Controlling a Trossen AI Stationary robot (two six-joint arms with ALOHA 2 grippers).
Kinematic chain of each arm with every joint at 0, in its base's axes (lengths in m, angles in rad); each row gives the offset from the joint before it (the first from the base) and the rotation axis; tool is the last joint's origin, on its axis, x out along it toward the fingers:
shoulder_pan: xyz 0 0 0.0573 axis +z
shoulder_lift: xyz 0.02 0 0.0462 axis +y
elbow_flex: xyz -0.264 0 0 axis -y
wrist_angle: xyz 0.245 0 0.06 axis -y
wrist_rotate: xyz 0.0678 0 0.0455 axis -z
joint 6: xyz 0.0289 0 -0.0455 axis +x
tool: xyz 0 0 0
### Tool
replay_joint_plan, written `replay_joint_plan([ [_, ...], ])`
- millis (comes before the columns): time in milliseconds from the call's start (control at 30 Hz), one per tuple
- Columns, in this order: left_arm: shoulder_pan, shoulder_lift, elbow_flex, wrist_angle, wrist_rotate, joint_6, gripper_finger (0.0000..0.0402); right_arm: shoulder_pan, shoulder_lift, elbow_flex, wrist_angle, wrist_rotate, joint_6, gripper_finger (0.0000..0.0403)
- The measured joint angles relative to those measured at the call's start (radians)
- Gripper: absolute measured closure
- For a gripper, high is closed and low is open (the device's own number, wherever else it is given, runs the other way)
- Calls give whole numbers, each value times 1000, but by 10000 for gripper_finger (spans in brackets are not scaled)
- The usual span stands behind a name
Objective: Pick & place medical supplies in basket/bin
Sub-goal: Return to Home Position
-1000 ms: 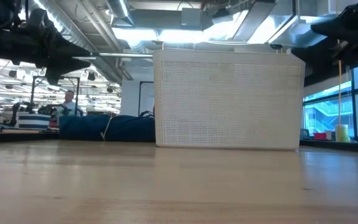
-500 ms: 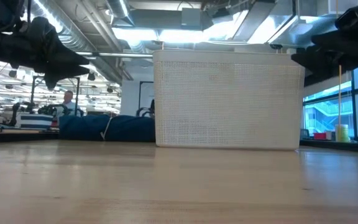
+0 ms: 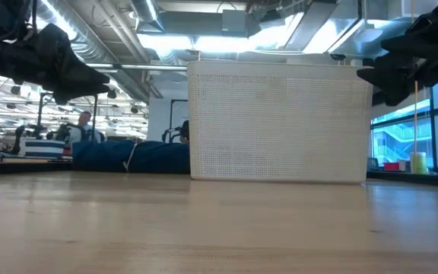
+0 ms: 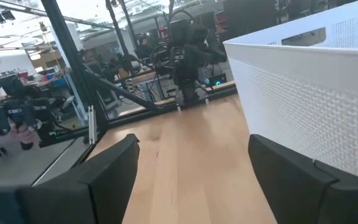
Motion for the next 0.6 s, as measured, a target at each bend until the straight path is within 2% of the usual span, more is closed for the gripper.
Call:
replay_joint_plan([
  [233,0,0,0,6,-93,40,242,0,0,0,0,0,-1,100],
  [600,0,0,0,6,-92,40,242,0,0,0,0,0,-2,100],
])
